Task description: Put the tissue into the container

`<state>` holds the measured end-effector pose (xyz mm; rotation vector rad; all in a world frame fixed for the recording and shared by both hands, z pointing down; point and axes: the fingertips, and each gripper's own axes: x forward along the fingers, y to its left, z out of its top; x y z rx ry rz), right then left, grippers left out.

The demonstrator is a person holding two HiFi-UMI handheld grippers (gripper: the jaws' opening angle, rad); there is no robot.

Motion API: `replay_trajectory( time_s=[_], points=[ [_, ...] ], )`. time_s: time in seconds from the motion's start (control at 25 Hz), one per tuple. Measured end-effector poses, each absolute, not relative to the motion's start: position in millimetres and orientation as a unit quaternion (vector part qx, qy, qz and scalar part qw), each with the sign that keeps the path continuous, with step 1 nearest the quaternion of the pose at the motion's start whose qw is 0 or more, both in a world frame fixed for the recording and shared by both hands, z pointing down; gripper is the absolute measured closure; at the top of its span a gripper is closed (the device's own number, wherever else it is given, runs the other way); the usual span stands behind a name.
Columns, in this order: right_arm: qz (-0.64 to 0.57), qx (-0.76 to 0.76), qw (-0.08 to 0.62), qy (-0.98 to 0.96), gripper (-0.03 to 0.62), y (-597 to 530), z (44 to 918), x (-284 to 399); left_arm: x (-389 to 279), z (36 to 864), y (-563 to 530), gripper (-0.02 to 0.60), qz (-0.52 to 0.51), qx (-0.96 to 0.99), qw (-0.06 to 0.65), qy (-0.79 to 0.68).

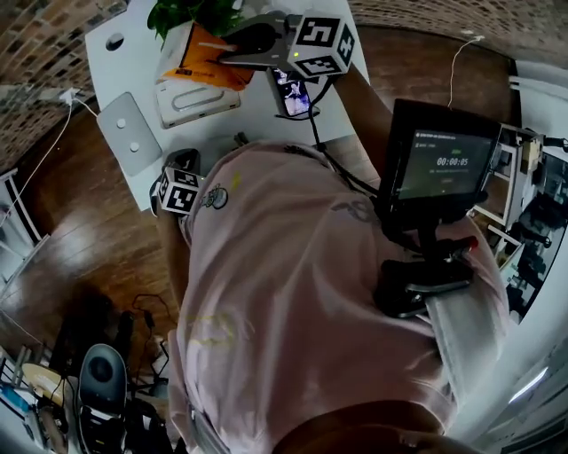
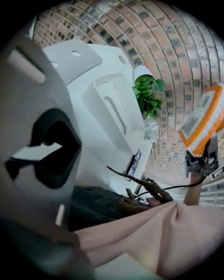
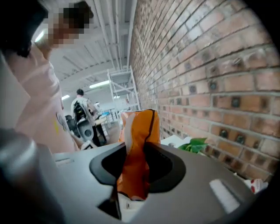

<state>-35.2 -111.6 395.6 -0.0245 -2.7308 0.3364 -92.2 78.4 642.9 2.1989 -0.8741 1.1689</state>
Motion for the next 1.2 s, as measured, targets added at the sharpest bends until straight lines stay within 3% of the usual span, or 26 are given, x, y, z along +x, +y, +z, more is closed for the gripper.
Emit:
replay_trajectory(
  time_s=[0.12,0.32,0.4,0.48,0.6,0.8,0.96,1.2],
  points=[
    [0.155,0.07,0.029,-0.985,0.471,-147,310,7,-96,638,79,0.577,0.411,0.809,0.252,-0.337],
    [0.167,0.137,-0.348,-0.912,0.471,-174,170,138,-98,637,79,0.577,0.405,0.805,0.257,-0.35],
    [0.142,0.132,-0.437,-0.878,0.471,-163,141,180,-95,637,78,0.577,0.409,0.805,0.253,-0.347],
    [0.122,0.123,-0.467,-0.867,0.471,-150,126,196,-89,637,79,0.577,0.412,0.809,0.248,-0.339],
    [0.1,0.117,-0.394,-0.906,0.47,-138,132,166,-80,635,78,0.577,0.416,0.813,0.242,-0.328],
    [0.064,0.095,-0.113,-0.987,0.462,-122,233,54,-75,638,77,0.577,0.421,0.809,0.243,-0.33],
    [-0.01,0.02,0.071,-0.997,0.457,-90,325,-31,-72,634,76,0.577,0.418,0.807,0.247,-0.337],
    [-0.103,-0.072,0.339,-0.932,0.45,-65,498,-95,-82,641,80,0.577,0.422,0.804,0.259,-0.329]
  ],
)
